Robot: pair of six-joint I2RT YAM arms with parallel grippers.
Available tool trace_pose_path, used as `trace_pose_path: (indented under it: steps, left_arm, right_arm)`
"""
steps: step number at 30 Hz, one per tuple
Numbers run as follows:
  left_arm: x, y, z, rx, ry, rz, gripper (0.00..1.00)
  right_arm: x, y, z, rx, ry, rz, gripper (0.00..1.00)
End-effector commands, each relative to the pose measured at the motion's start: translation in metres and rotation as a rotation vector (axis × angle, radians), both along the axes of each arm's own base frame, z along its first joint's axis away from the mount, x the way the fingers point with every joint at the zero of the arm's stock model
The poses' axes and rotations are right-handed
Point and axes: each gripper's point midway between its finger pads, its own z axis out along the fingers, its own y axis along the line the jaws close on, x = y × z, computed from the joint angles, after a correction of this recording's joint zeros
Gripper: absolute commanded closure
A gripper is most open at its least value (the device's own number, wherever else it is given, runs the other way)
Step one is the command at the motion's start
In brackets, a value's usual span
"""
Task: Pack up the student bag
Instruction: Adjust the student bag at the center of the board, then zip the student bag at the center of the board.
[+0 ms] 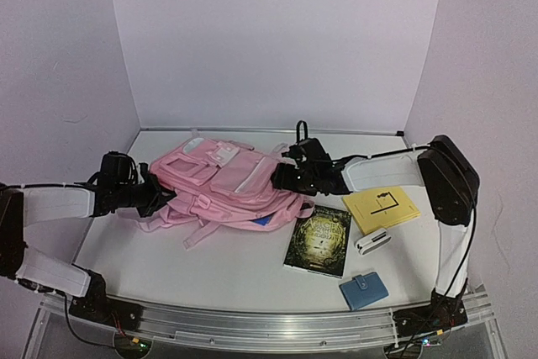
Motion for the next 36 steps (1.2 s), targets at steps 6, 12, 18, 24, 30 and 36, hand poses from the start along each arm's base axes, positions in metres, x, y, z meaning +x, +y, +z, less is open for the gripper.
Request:
trace_pose_path:
  steps: [6, 12, 18, 24, 30, 36]
  left_arm:
    - [-0.020, -0.008, 0.074, -0.118, -0.121, 0.018, 1.00]
    - [-0.018, -0.012, 0.090, -0.126, -0.142, -0.004, 1.00]
    - [-0.016, -0.011, 0.096, -0.125, -0.159, 0.003, 1.00]
    - [-0.015, -0.013, 0.098, -0.130, -0.165, -0.002, 1.00]
    - [-0.014, -0.012, 0.100, -0.126, -0.173, 0.004, 1.00]
    - [-0.014, -0.014, 0.102, -0.129, -0.176, 0.001, 1.00]
  right_arm:
    - [-0.022, -0.006, 0.122, 0.064, -0.182, 0.049, 0.10]
    - [-0.086, 0.023, 0.161, 0.117, -0.199, 0.120, 0.16]
    - [-0.160, 0.090, 0.153, 0.208, -0.094, 0.305, 0.37]
    - [-0.222, 0.157, 0.131, 0.208, -0.039, 0.469, 0.46]
    - [-0.238, 0.193, 0.098, 0.182, -0.009, 0.508, 0.48]
    - [-0.233, 0.216, 0.061, 0.185, 0.040, 0.479, 0.50]
